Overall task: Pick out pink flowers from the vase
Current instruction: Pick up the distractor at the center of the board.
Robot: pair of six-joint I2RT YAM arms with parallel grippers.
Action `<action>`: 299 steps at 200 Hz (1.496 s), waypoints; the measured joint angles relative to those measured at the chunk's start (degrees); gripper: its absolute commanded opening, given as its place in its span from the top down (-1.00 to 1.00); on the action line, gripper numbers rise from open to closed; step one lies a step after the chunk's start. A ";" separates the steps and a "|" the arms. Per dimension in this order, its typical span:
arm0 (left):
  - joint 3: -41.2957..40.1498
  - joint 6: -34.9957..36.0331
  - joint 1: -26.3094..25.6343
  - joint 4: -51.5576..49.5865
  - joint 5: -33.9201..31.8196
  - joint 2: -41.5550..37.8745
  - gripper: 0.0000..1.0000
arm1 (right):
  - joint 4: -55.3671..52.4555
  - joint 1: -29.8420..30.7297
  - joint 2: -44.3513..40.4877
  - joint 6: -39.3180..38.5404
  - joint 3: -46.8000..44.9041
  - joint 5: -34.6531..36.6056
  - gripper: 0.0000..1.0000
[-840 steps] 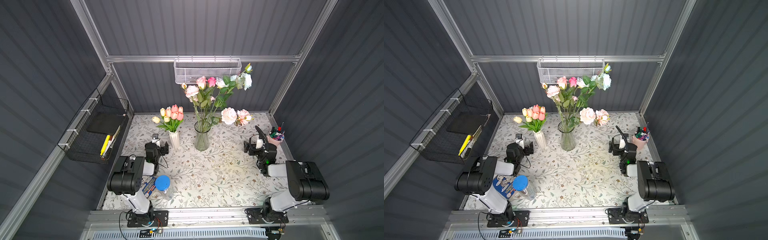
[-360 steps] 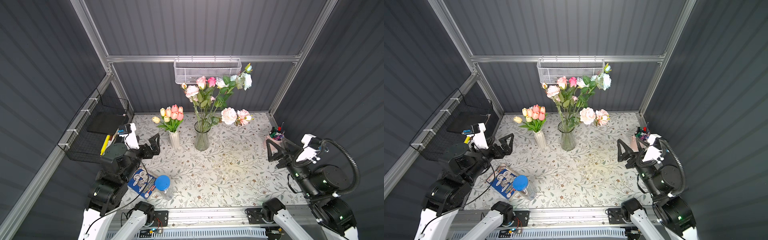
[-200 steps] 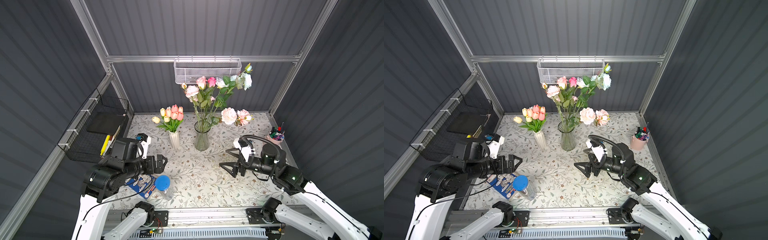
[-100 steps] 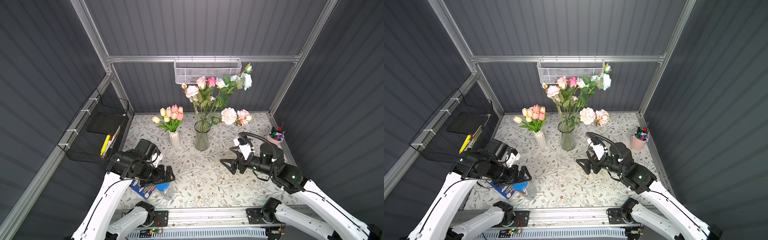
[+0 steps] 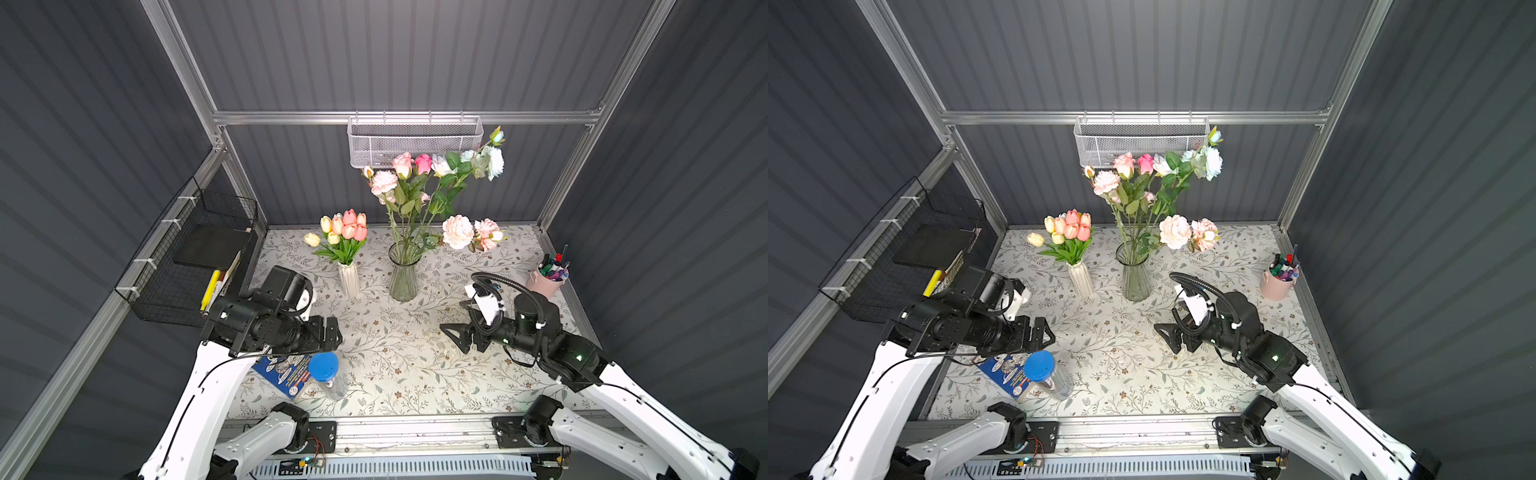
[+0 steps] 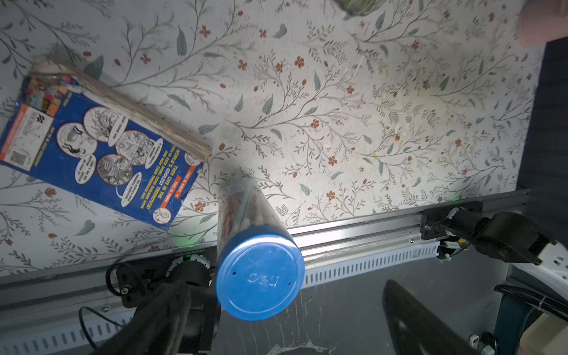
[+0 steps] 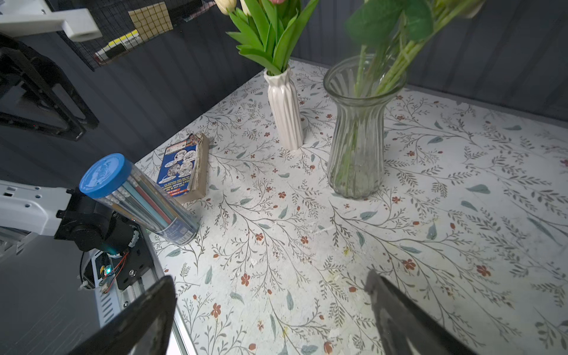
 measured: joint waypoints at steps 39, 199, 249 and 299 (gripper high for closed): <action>-5.92 -0.44 0.00 -1.07 1.22 1.73 -0.99 | 4.48 2.69 2.91 -0.26 -1.01 -2.14 -0.97; -10.99 -0.37 -4.22 -0.98 1.38 4.90 -0.94 | 15.87 10.93 14.69 -2.27 -5.03 -0.61 -0.98; -10.95 0.11 -4.22 -0.90 -0.72 5.46 -0.19 | 15.85 10.93 14.69 -1.46 -5.03 0.37 -0.98; -7.96 0.00 -4.22 -1.31 -1.42 6.67 -0.10 | 15.82 10.93 14.69 -1.20 -5.03 1.38 -0.98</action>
